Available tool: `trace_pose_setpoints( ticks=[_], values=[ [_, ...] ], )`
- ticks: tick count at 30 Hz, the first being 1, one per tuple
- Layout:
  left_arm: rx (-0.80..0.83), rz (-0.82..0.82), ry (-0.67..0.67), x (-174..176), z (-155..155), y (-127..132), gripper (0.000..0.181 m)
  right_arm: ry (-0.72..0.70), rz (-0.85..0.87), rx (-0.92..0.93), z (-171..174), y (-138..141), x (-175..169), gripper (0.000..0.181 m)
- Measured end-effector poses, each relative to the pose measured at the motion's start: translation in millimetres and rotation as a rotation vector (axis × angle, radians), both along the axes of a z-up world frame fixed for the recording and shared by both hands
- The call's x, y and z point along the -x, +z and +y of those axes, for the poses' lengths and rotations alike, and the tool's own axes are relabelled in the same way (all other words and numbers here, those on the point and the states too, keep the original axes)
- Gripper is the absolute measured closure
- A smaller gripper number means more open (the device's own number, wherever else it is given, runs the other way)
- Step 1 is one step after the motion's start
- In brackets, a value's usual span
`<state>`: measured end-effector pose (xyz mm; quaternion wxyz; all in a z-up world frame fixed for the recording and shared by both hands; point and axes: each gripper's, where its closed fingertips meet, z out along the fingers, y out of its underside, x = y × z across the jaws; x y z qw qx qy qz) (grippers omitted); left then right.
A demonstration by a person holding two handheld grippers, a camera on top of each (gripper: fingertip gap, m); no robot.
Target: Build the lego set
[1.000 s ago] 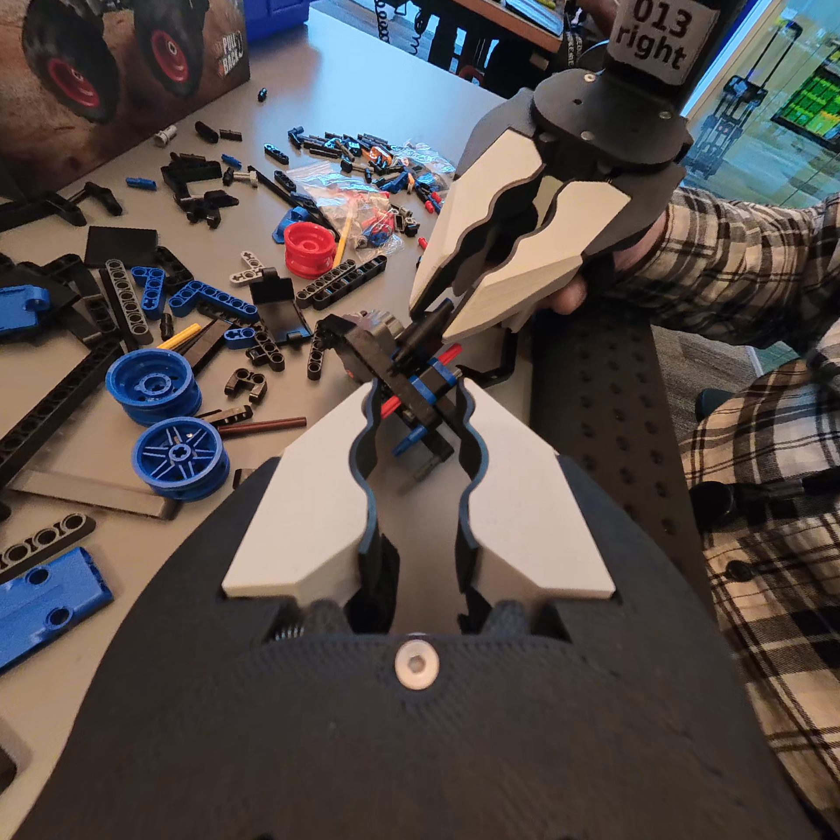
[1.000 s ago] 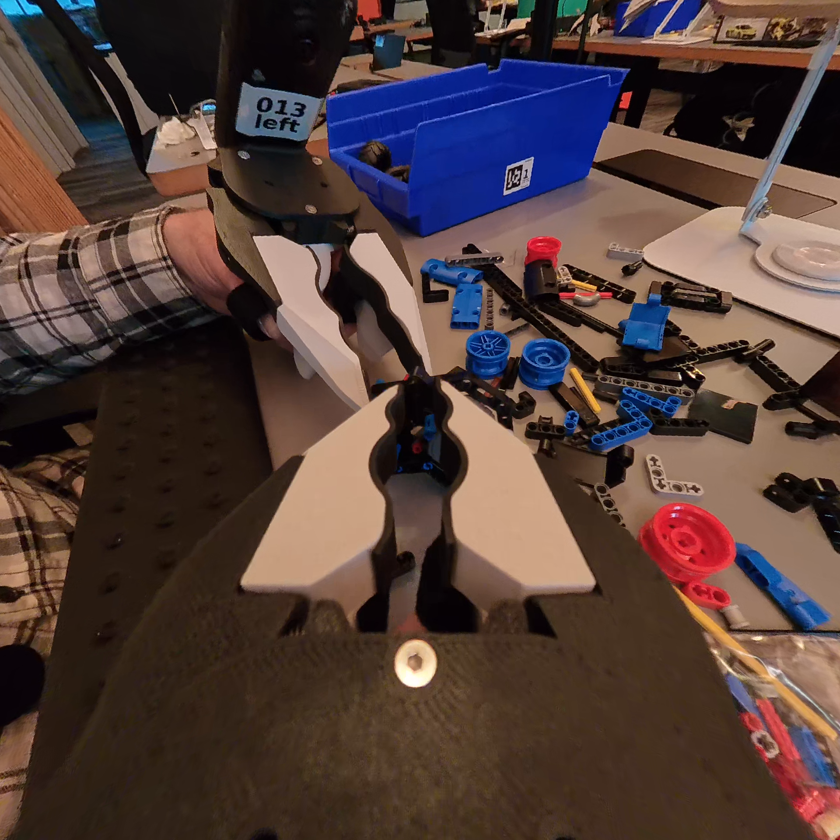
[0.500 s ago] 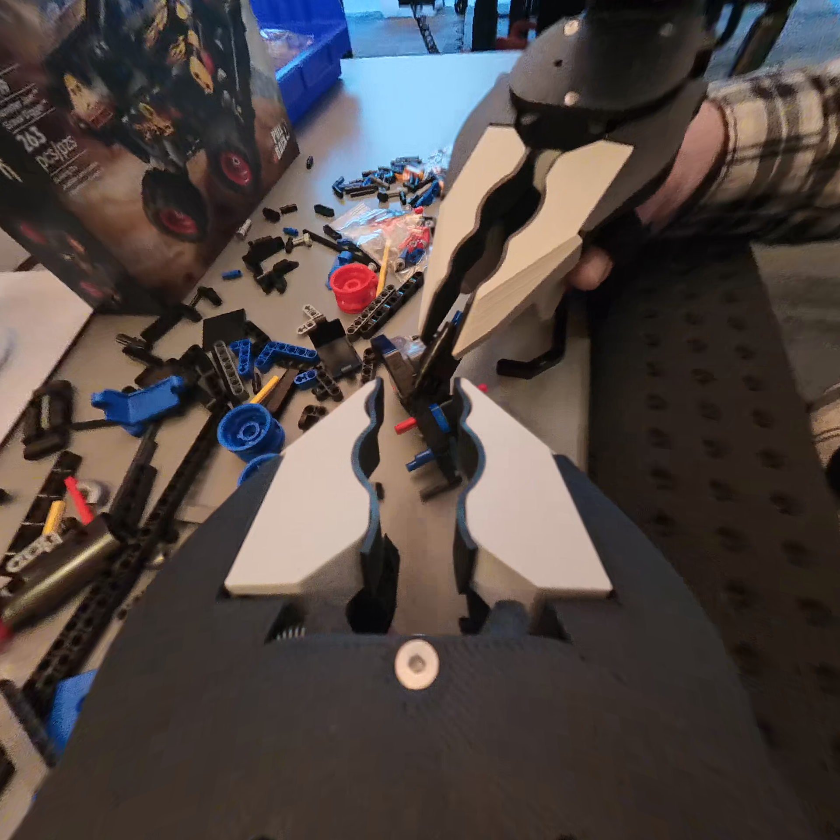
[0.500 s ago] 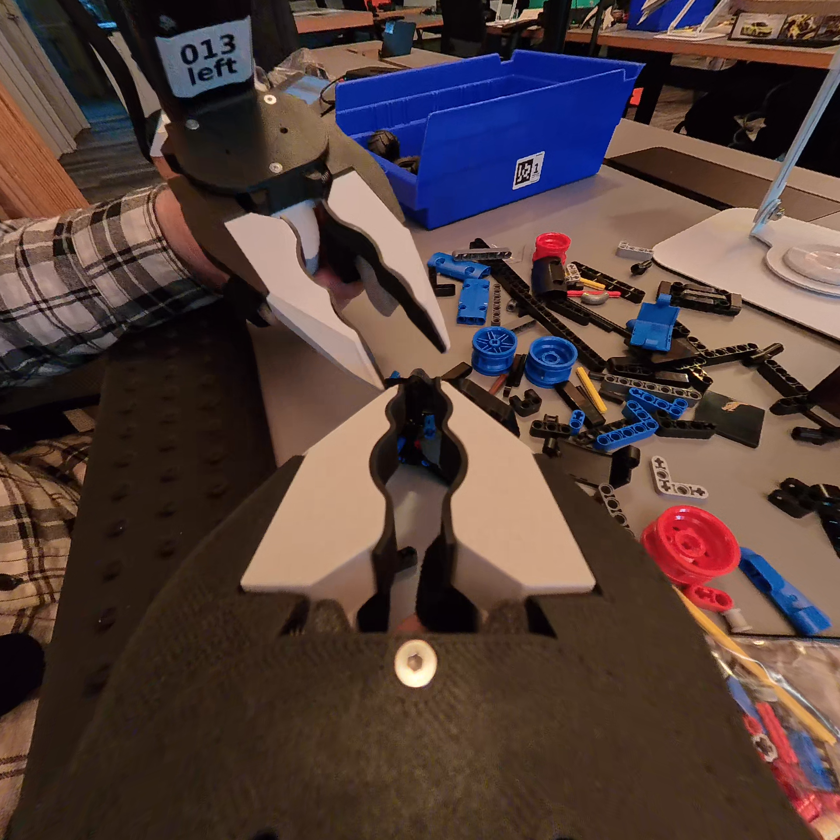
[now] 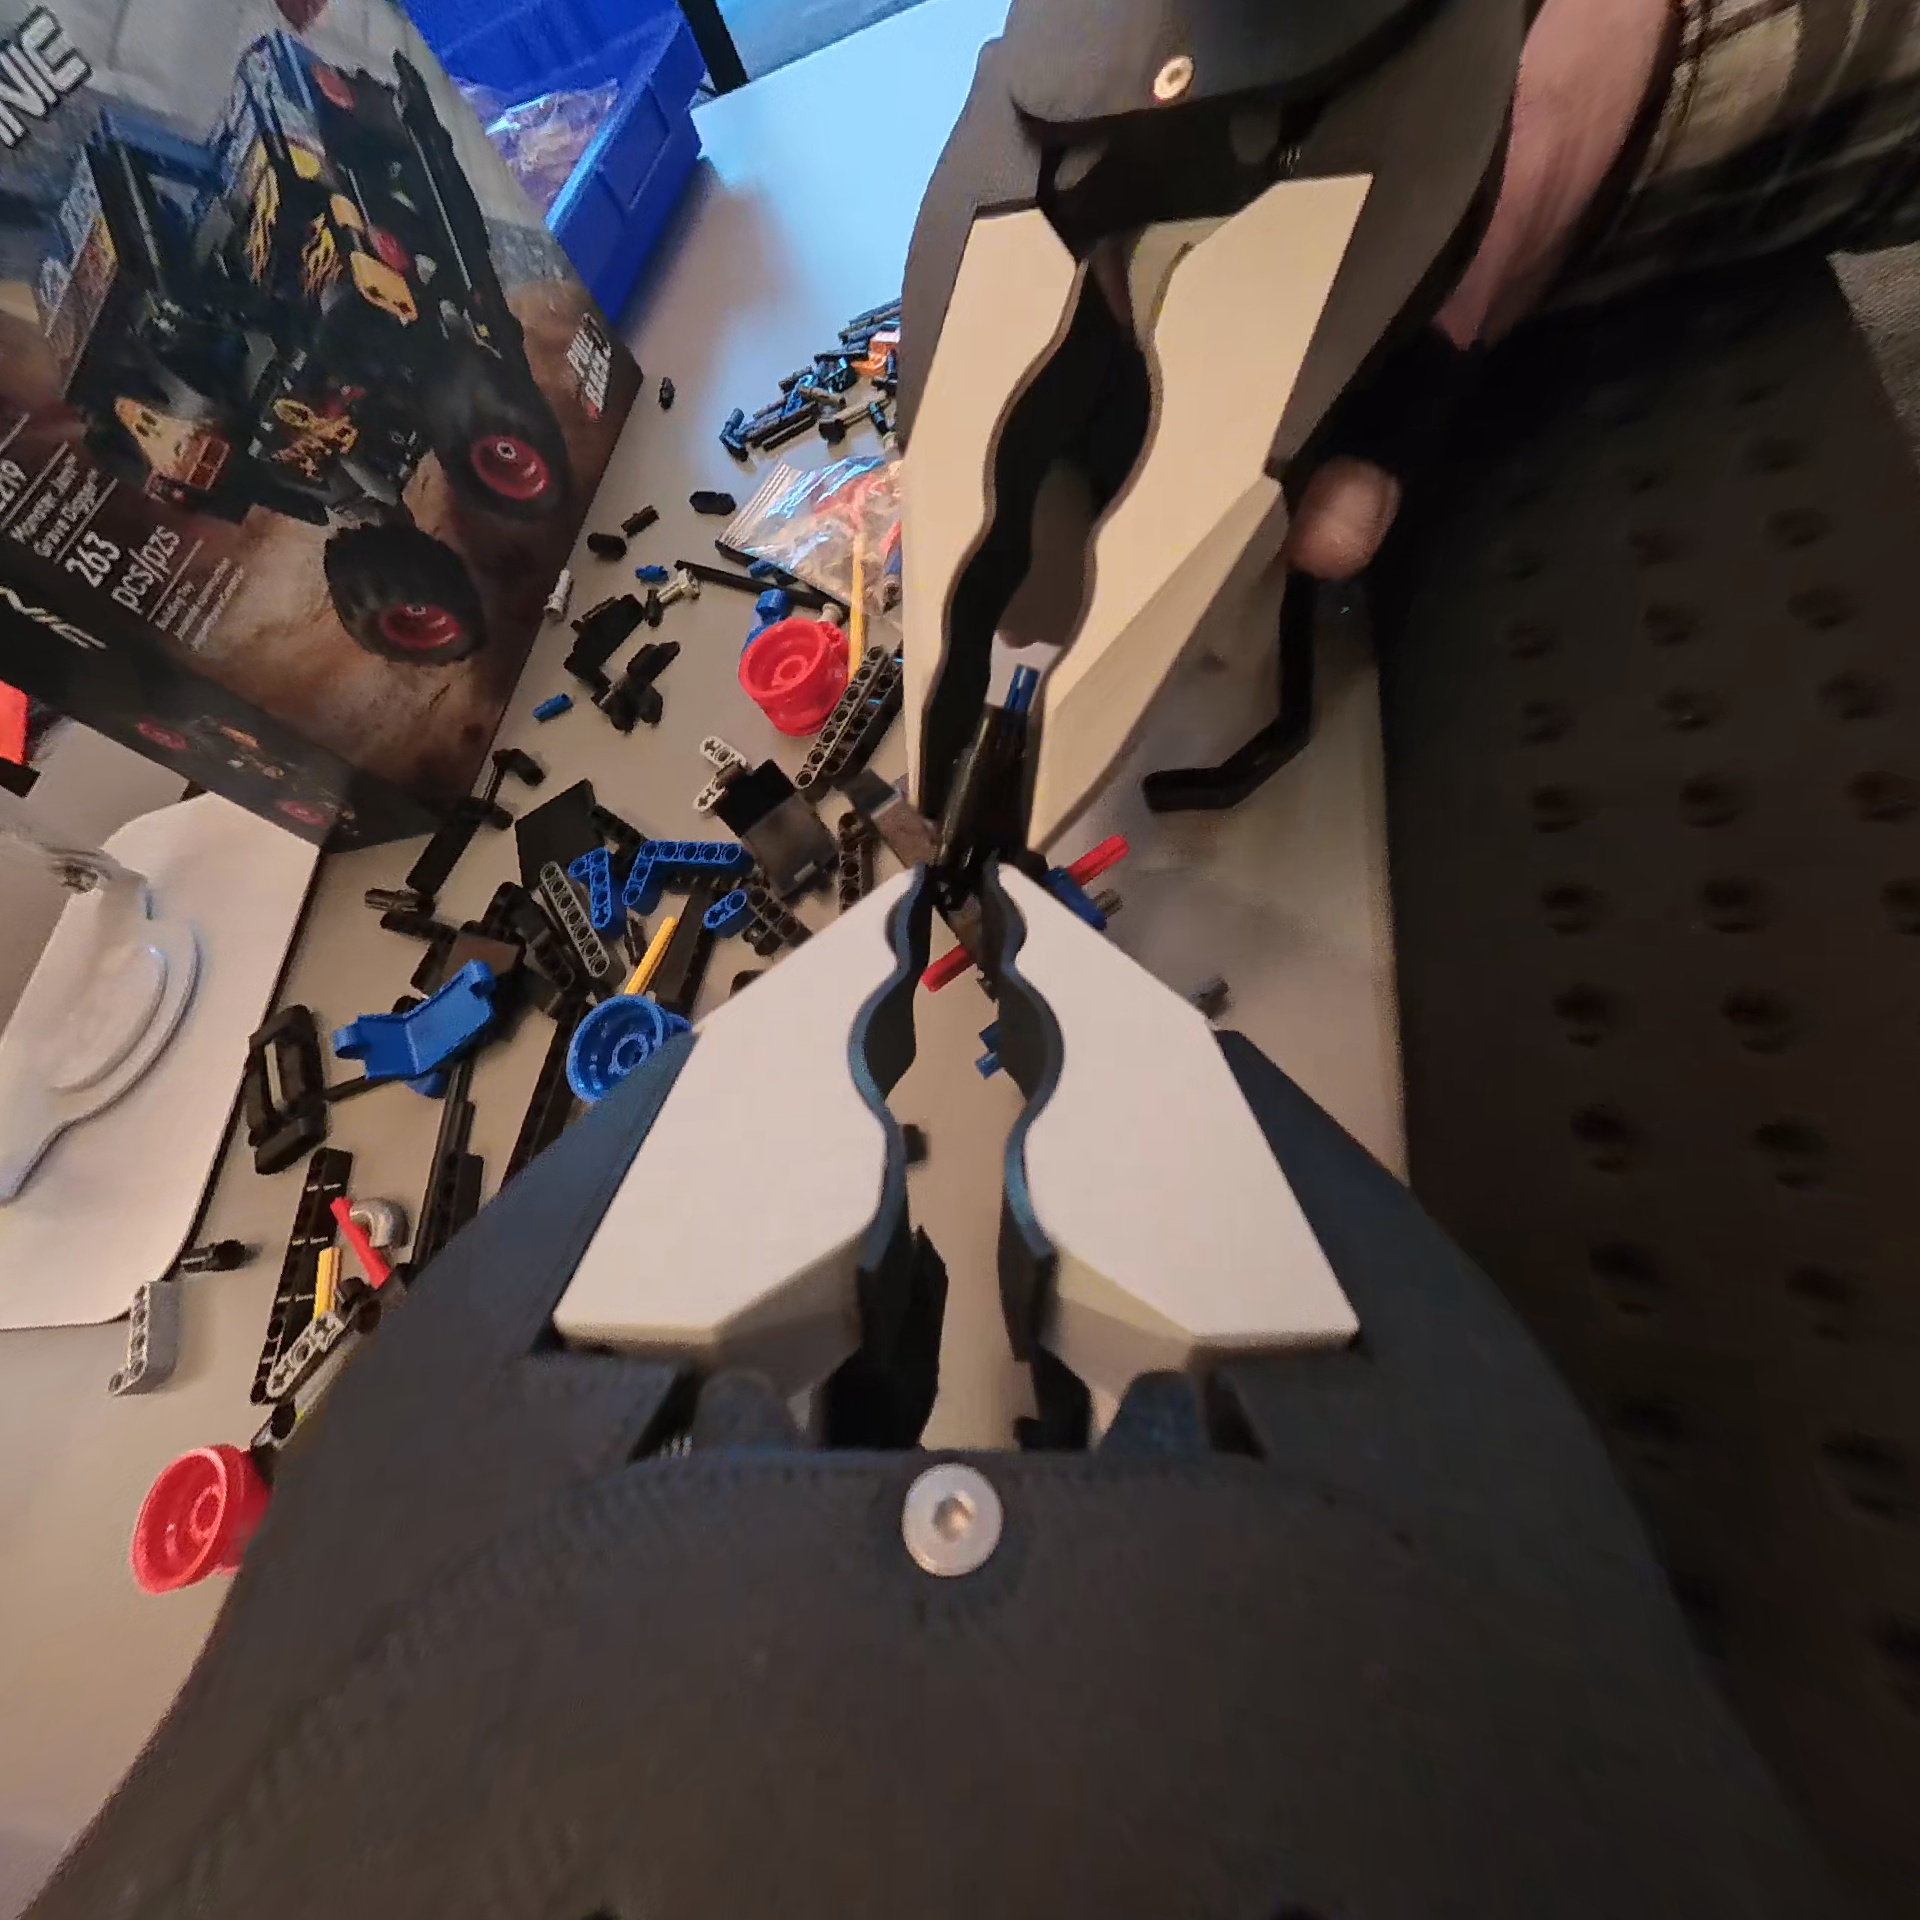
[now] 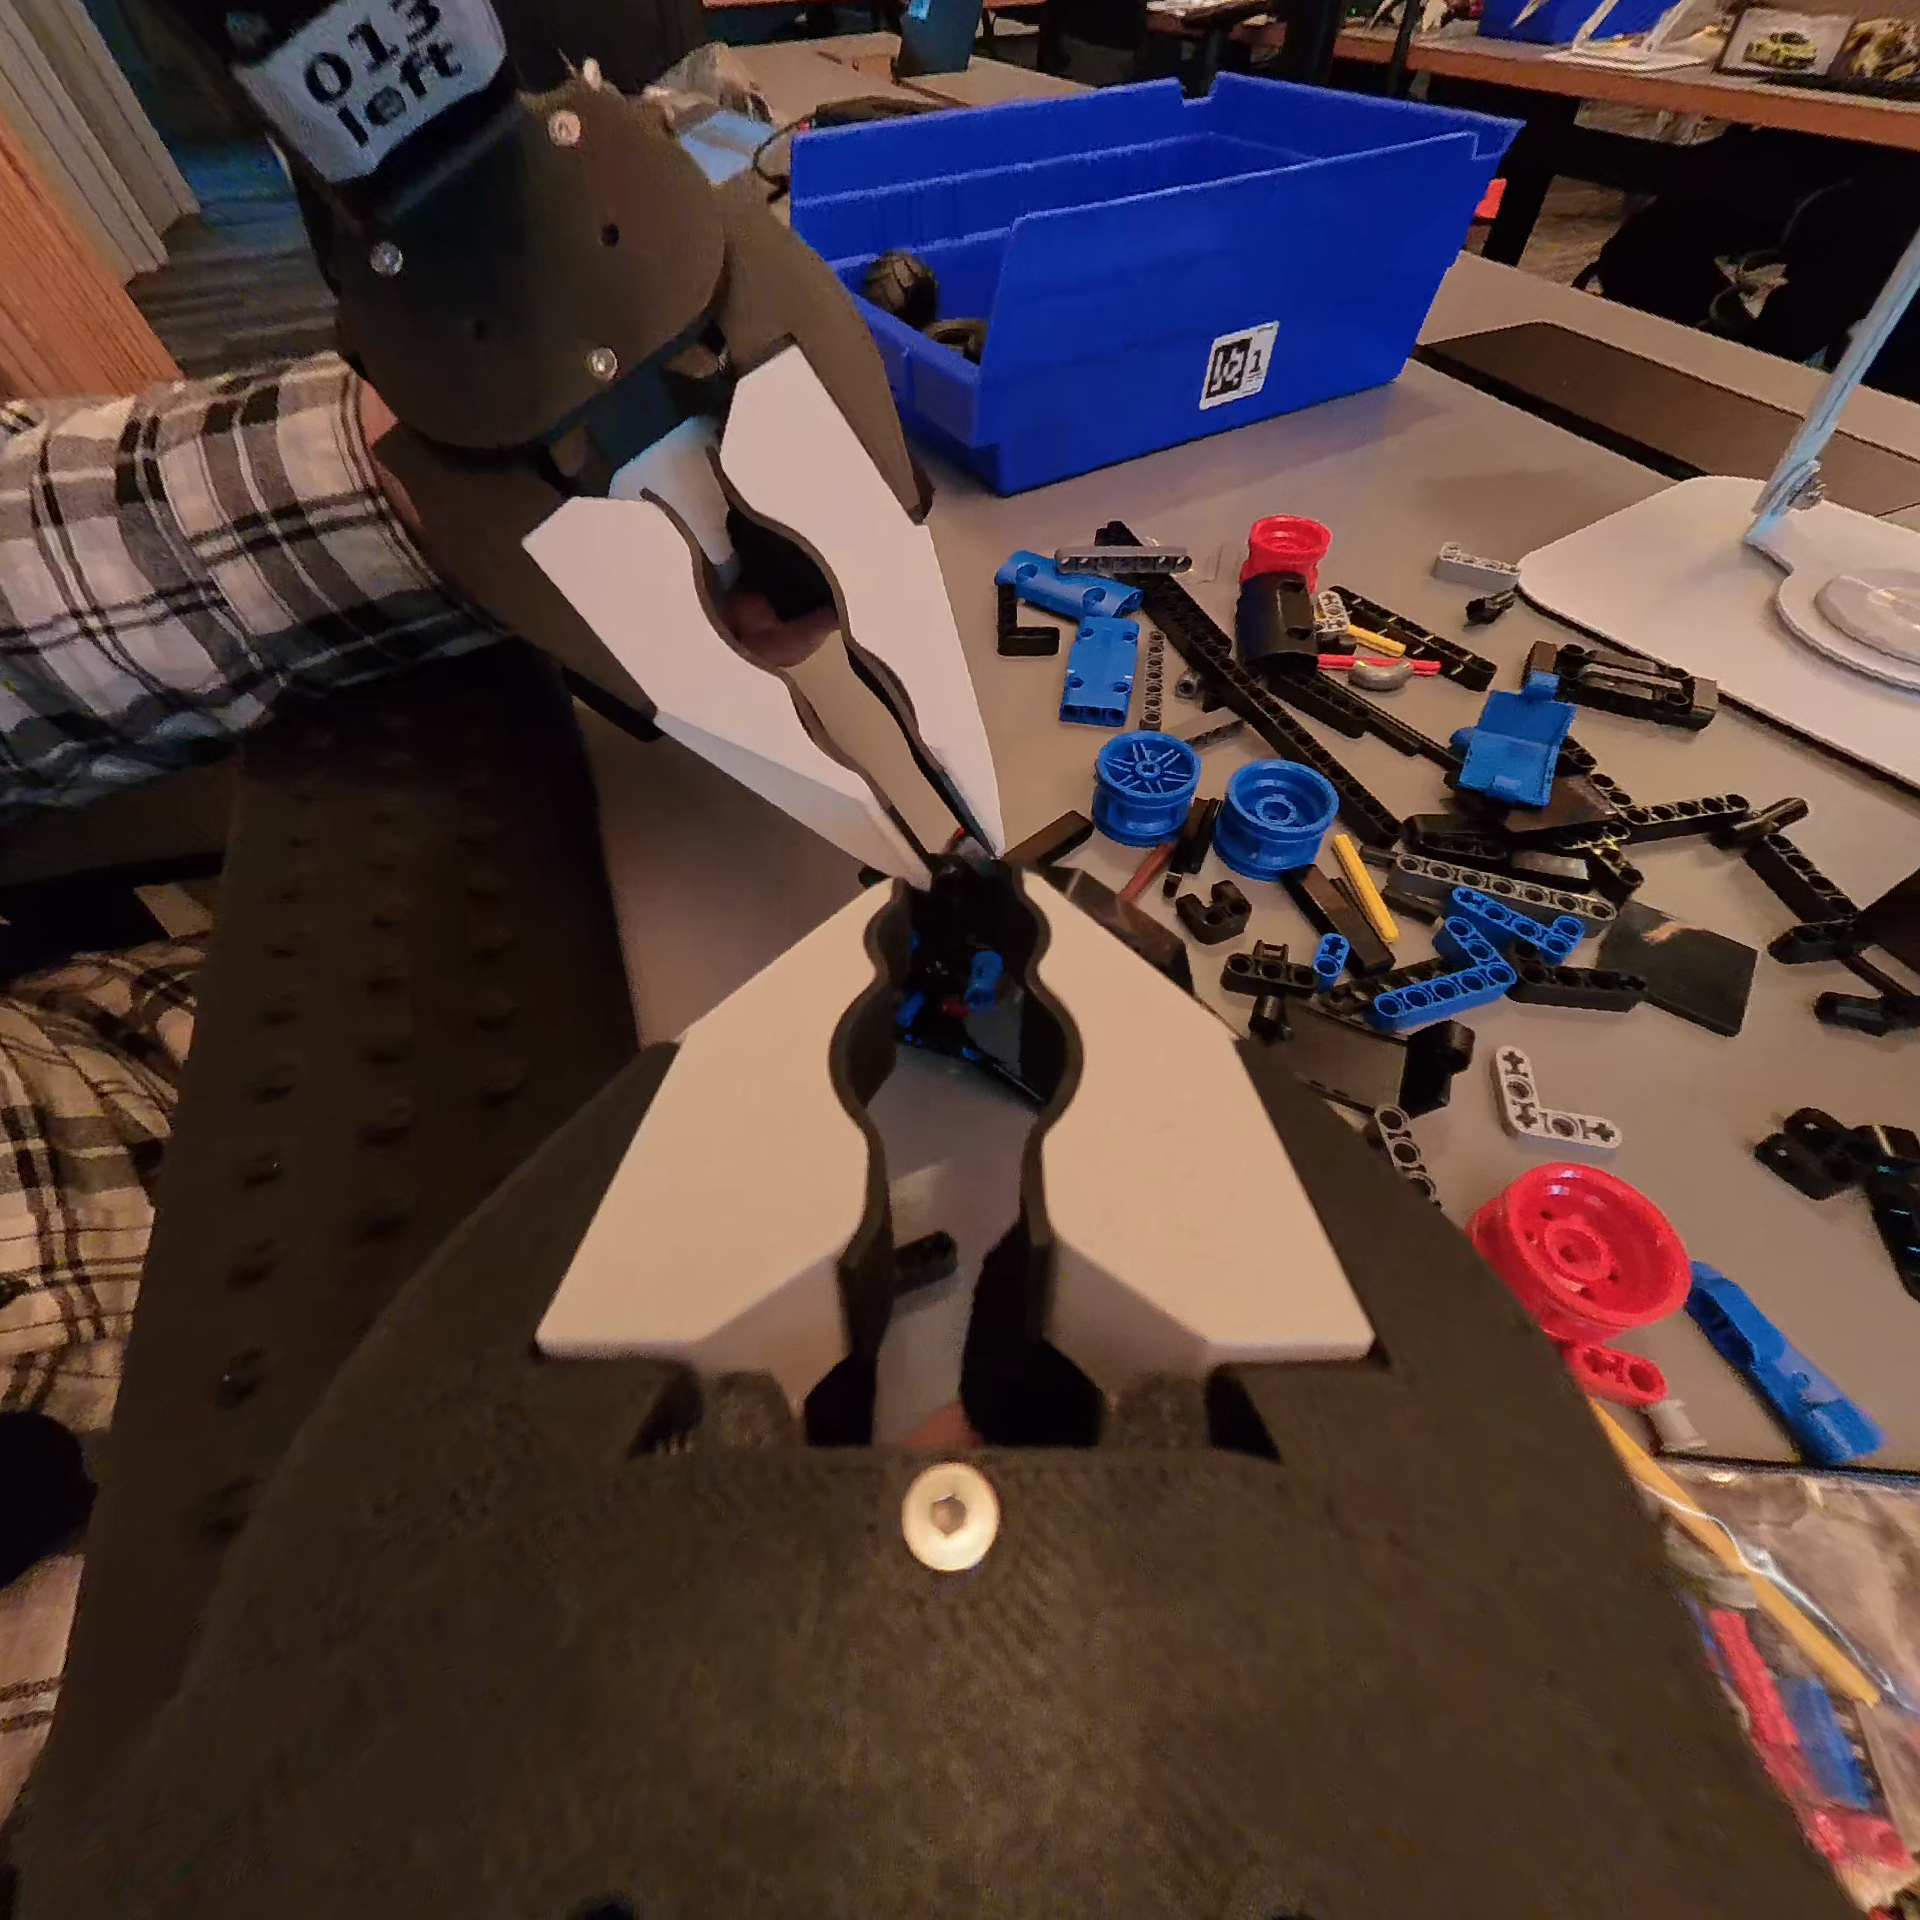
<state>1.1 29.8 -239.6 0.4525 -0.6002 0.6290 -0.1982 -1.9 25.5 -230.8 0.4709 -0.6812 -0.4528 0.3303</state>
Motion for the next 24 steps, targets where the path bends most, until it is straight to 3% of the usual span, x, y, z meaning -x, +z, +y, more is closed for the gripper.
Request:
trace_pose_setpoints(
  ticks=[10,16,20,24],
  values=[
    [-0.048,0.053,-0.009,1,-1,-5,0.176,-0.023,-0.146,-0.075,2,-11,1,0.169],
    [-0.038,0.043,0.0,0,-1,-4,0.175,-0.03,-0.136,-0.067,3,-11,0,0.17],
    [0.034,0.02,0.017,5,-1,-2,0.148,-0.038,-0.112,-0.048,4,-11,-1,0.169],
    [0.126,0.083,0.025,17,-4,-21,0.123,-0.044,-0.09,-0.029,6,-10,-2,0.17]
  ],
)
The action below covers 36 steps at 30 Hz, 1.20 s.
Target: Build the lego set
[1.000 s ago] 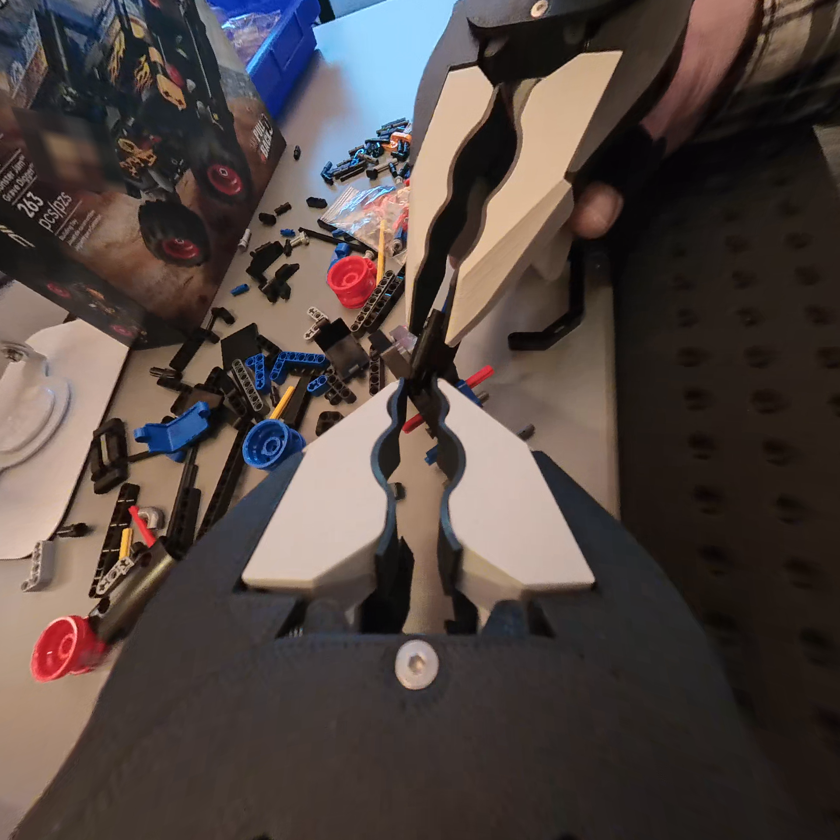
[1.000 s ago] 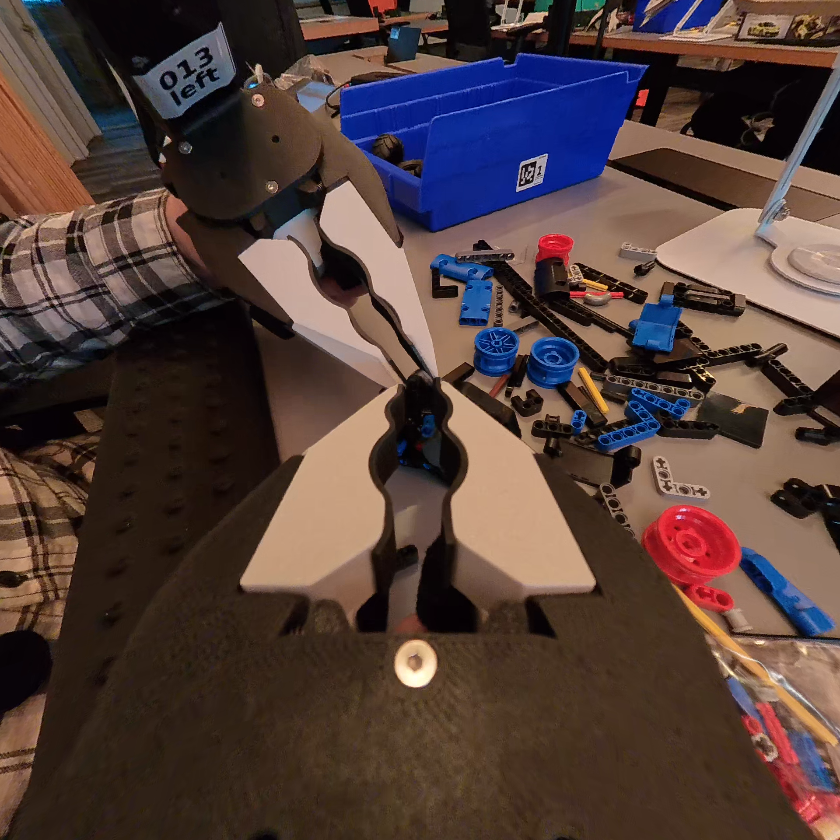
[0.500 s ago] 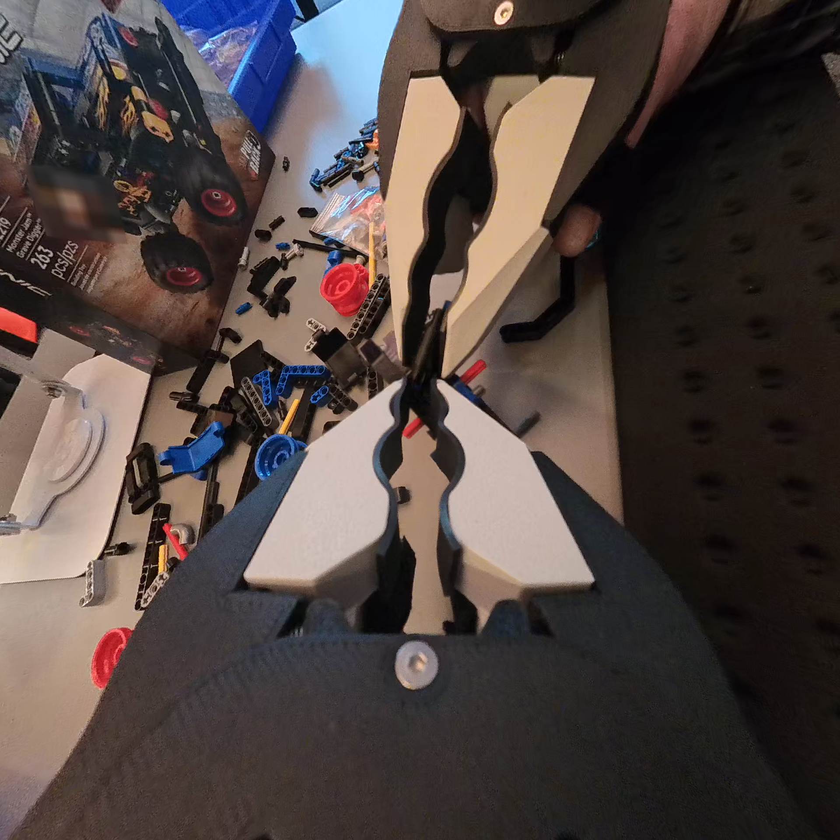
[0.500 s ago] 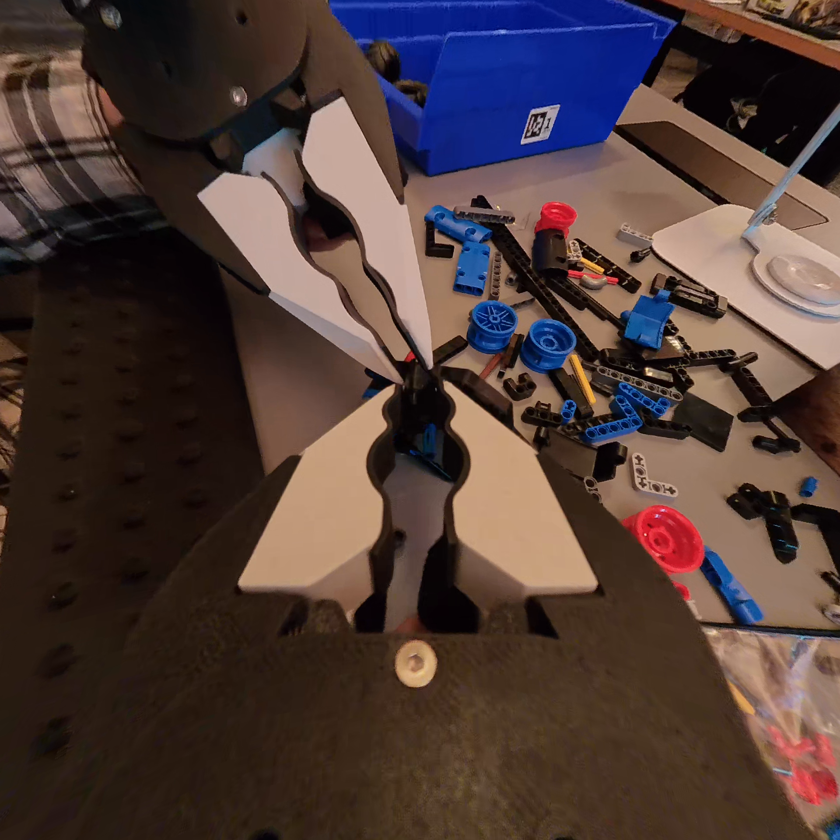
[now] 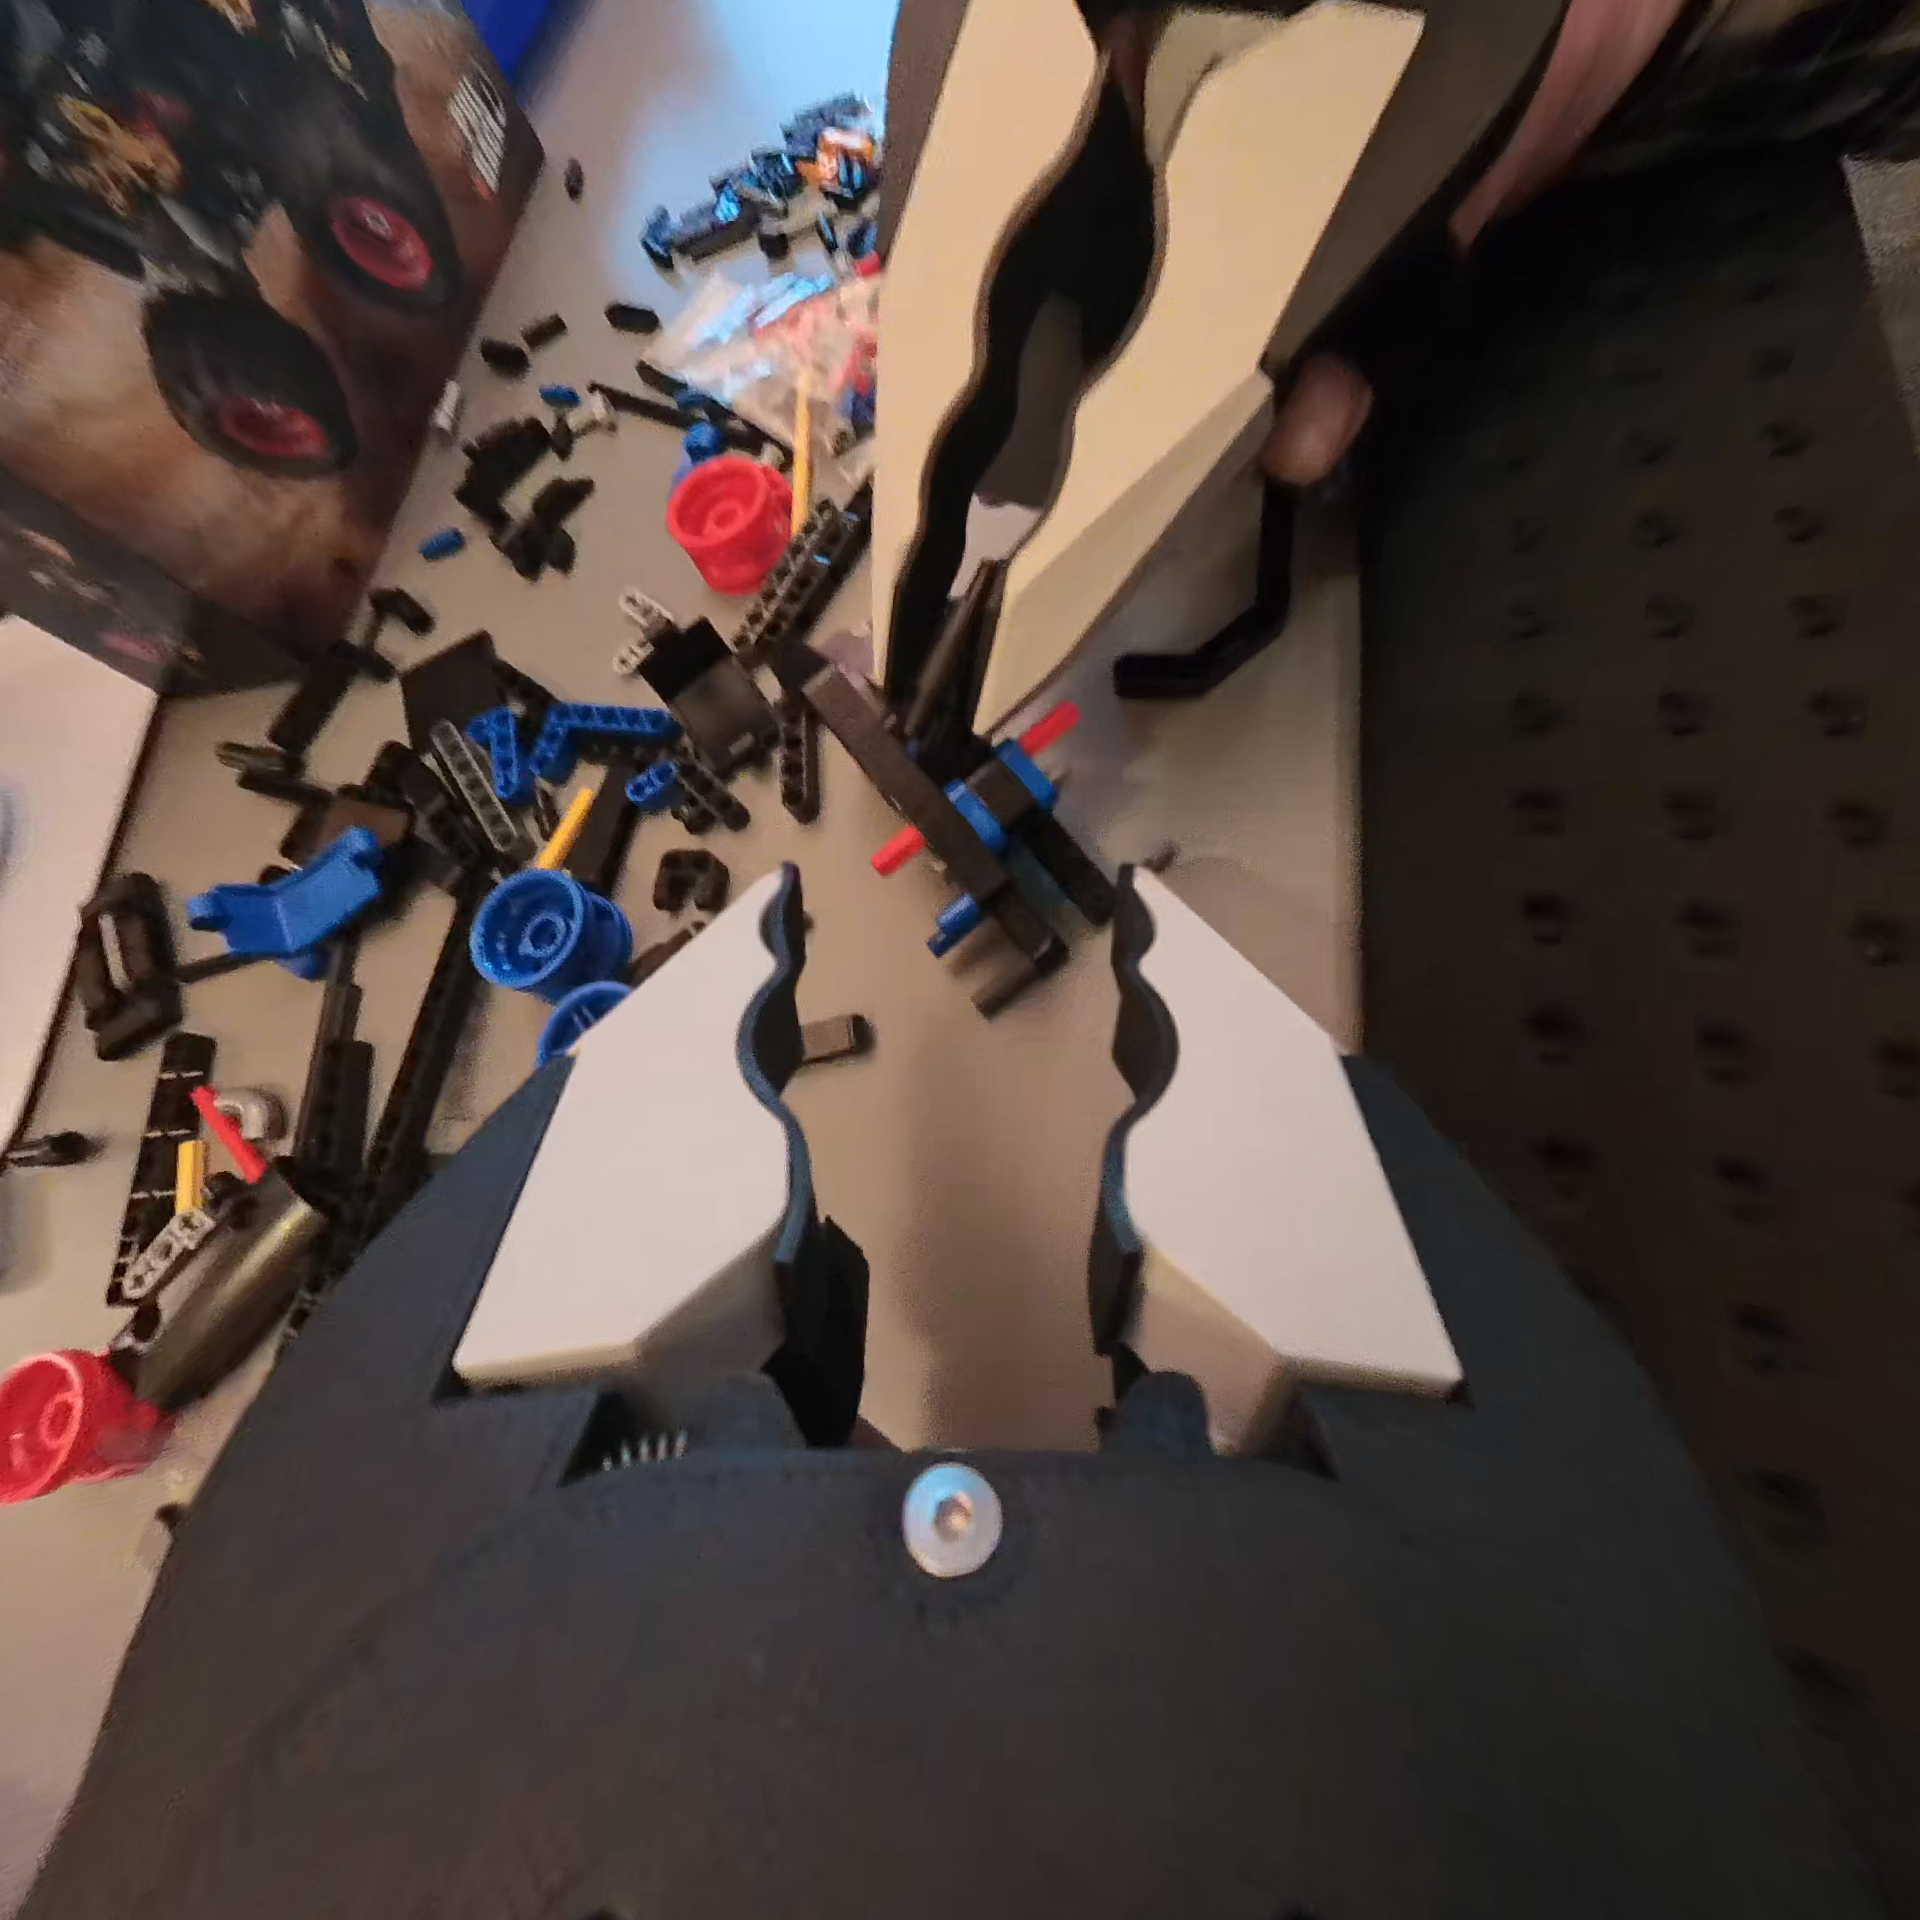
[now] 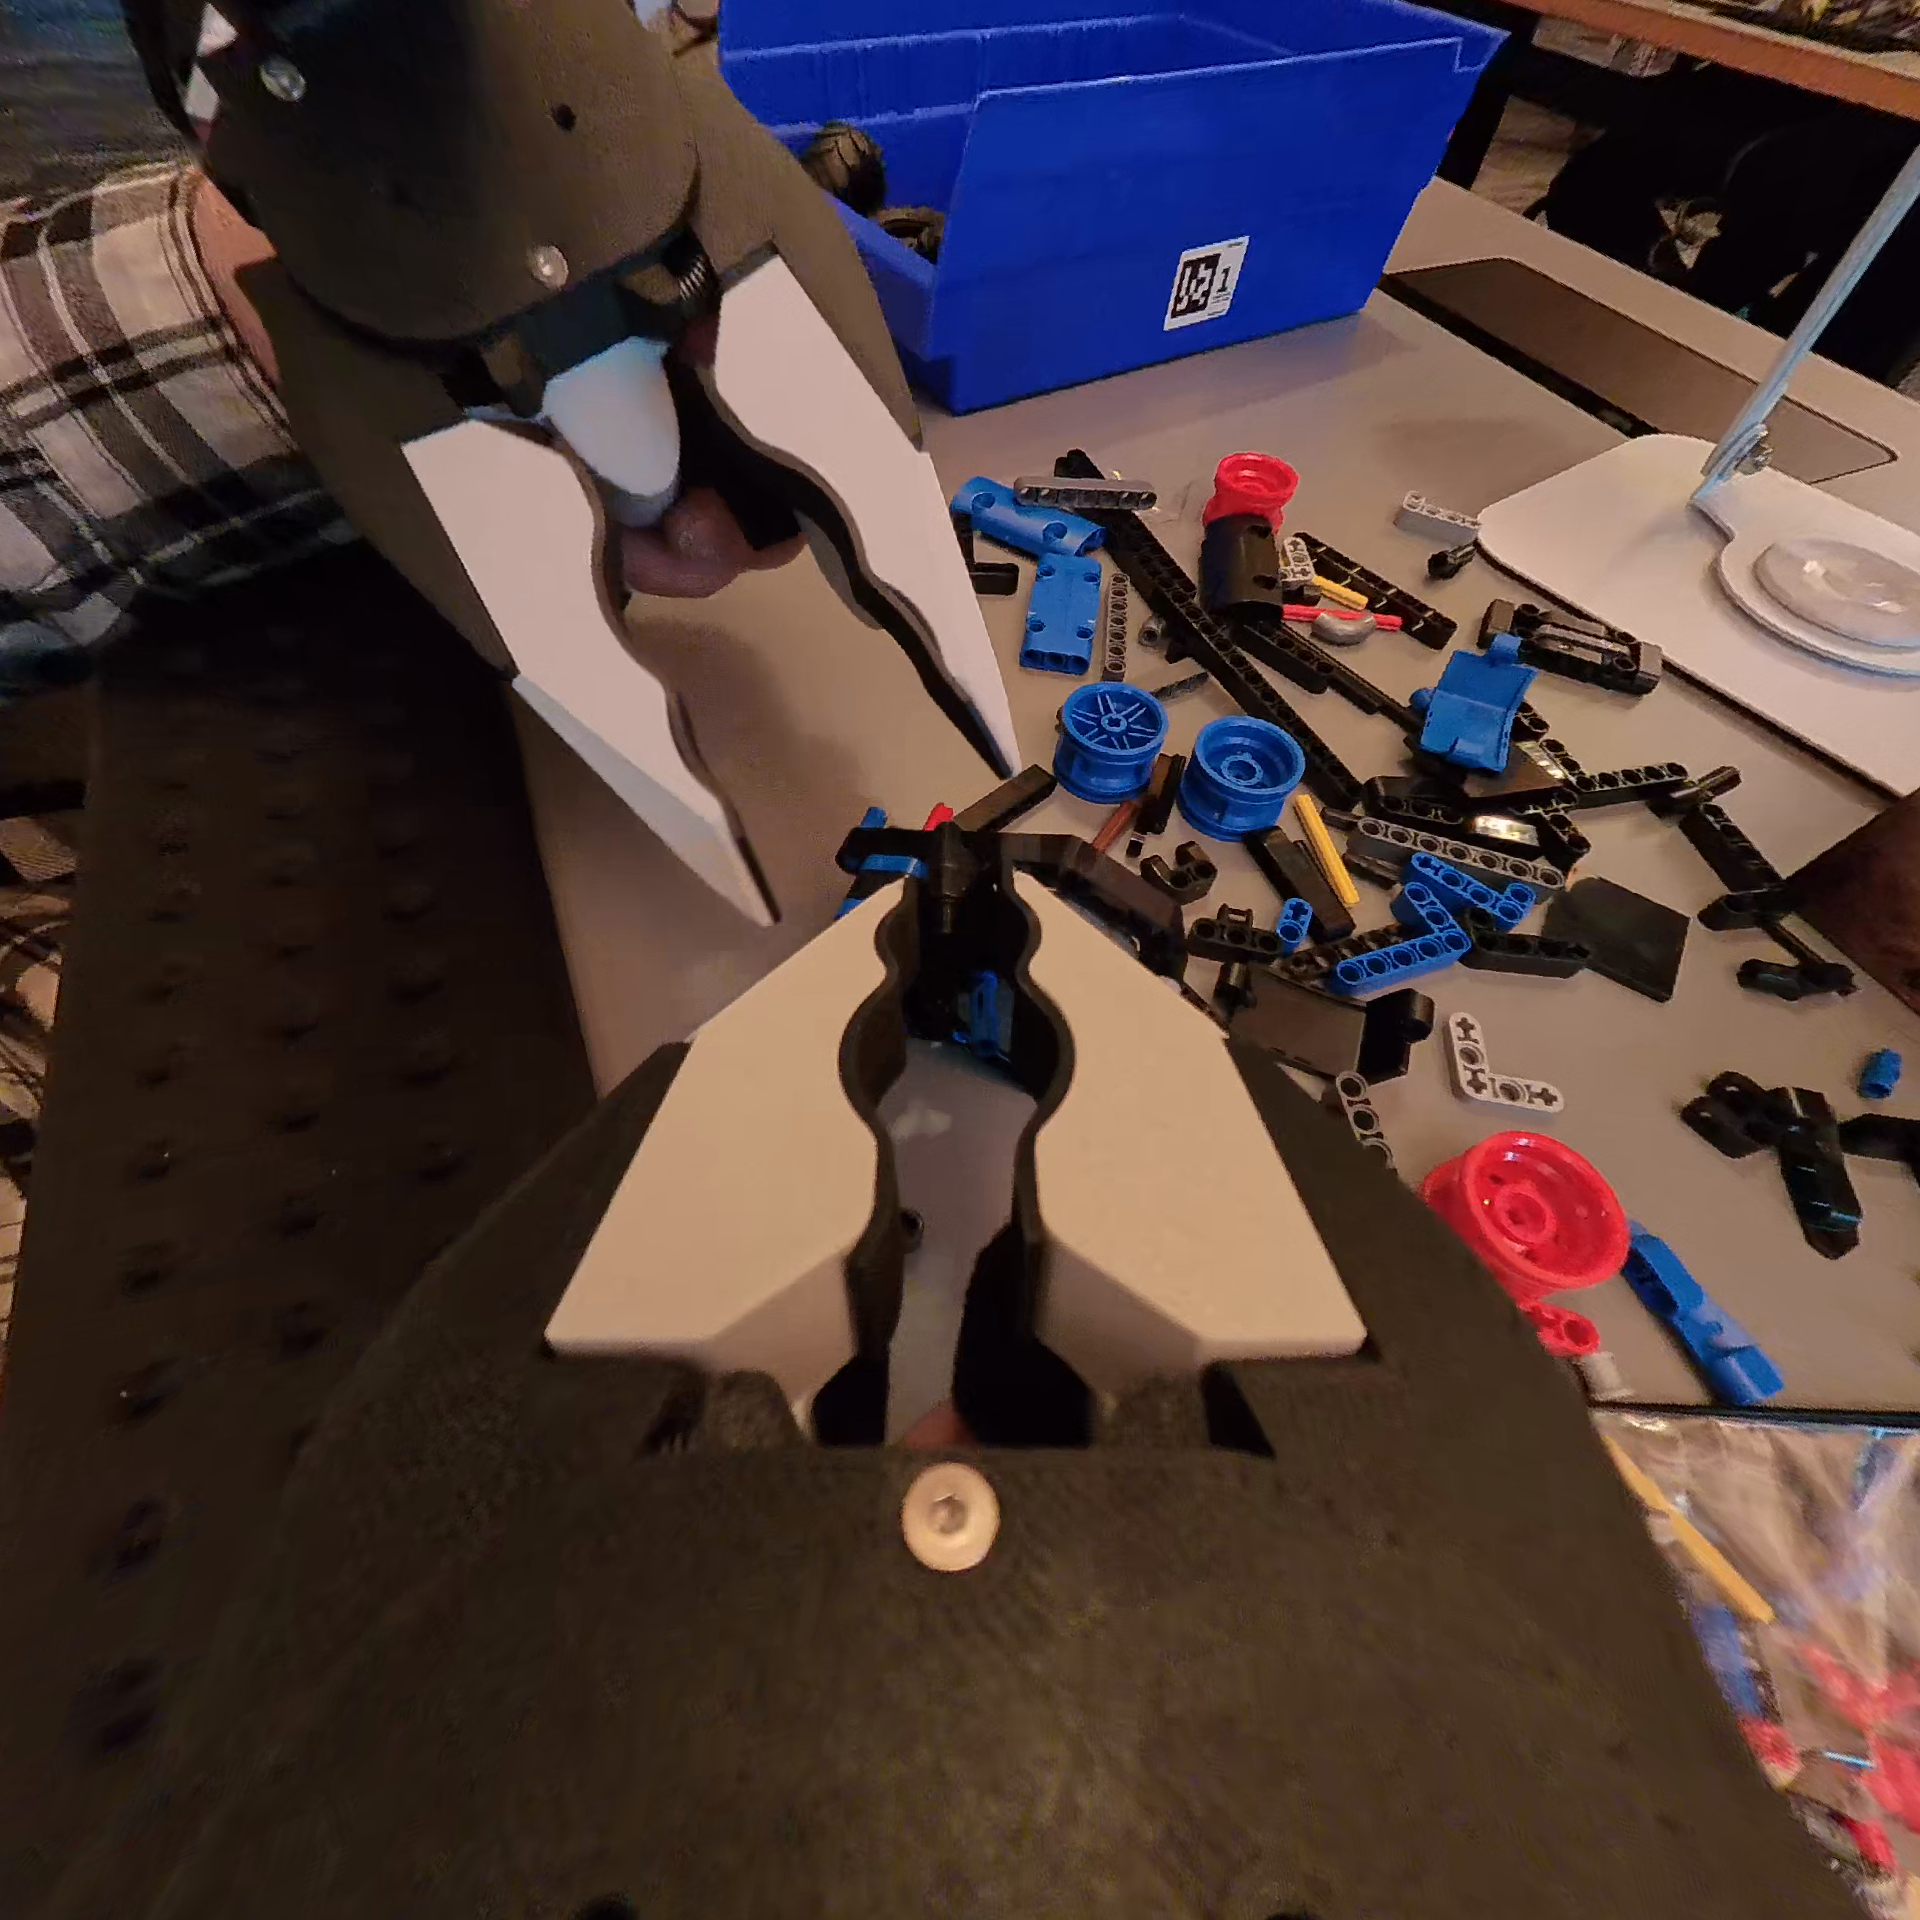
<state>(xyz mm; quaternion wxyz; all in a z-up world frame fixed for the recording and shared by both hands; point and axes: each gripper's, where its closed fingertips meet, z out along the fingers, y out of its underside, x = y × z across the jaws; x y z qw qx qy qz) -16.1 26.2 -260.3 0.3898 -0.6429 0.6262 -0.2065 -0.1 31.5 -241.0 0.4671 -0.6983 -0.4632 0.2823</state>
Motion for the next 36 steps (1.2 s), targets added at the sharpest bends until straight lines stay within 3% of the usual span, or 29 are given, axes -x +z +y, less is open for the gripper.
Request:
trace_pose_setpoints(
  ticks=[4,8,13,15,18,24,31,36],
  values=[
    [0.041,0.021,-0.018,-2,-3,-11,0.133,0.0,0.013,0.01,0,0,0,0.17],
    [0.043,0.027,-0.023,-8,-5,-17,0.163,-0.01,0.035,0.033,3,1,-1,0.17],
    [0.107,-0.031,-0.026,-10,-7,-14,0.167,-0.018,0.068,0.062,6,4,-3,0.17],
    [0.132,-0.075,-0.035,-12,-9,-7,0.179,-0.017,0.095,0.082,7,6,-4,0.17],
    [0.162,-0.095,-0.044,-12,-11,-5,0.179,0.009,0.119,0.118,6,8,-4,0.17],
    [0.158,-0.07,-0.038,-11,-12,-10,0.143,0.072,0.081,0.114,0,3,0,0.169],
    [0.113,-0.094,-0.011,-14,-4,-5,0.165,0.073,0.11,0.136,2,6,-1,0.17],
    [0.179,-0.158,0.002,-18,-4,3,0.166,0.053,0.166,0.148,5,13,-3,0.169]
  ],
)
